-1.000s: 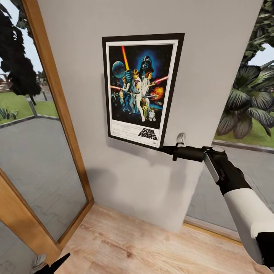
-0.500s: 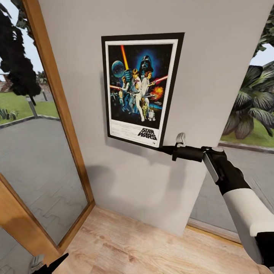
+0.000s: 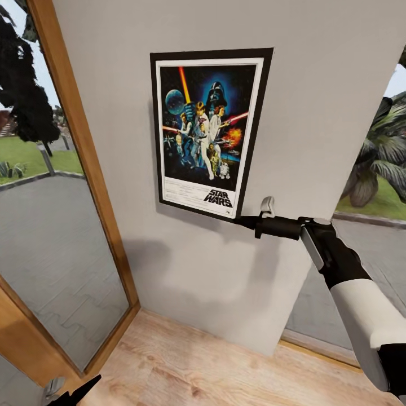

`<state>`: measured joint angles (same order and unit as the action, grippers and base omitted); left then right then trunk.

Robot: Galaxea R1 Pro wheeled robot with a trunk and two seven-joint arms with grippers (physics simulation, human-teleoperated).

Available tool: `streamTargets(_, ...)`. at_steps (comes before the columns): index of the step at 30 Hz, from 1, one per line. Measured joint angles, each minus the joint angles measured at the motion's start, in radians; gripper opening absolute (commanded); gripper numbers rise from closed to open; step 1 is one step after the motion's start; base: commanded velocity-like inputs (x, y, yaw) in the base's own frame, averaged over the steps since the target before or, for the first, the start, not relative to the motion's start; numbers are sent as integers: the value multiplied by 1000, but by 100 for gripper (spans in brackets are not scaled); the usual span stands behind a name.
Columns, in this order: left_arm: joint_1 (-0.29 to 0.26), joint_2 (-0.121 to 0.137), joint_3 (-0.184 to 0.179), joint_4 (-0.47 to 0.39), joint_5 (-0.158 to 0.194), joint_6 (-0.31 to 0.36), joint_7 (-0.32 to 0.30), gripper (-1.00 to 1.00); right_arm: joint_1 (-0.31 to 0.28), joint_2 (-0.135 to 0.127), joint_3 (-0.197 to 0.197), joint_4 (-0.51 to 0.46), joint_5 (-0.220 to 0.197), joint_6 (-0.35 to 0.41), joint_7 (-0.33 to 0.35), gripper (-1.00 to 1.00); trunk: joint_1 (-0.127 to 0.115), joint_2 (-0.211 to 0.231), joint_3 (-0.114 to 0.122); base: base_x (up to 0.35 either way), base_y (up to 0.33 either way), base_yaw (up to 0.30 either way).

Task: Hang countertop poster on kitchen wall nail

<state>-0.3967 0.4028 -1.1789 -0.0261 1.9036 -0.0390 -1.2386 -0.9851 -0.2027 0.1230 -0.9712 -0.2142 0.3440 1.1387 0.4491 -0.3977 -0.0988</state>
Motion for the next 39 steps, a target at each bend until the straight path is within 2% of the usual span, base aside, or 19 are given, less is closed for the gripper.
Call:
streamTargets(27, 0, 2, 0, 0, 0, 0, 0, 100, -9, 2, 0, 0, -1, 4, 0, -100, 0, 0, 0, 50, 37, 0)
streamTargets(32, 0, 2, 0, 0, 0, 0, 0, 100, -27, 25, 0, 1, 0, 6, 0, -100, 0, 0, 0, 0, 0, 0)
streamTargets(39, 0, 7, 0, 0, 0, 0, 0, 100, -56, 36, 0, 2, -1, 11, -31, -100, 0, 0, 0, 0, 0, 0)
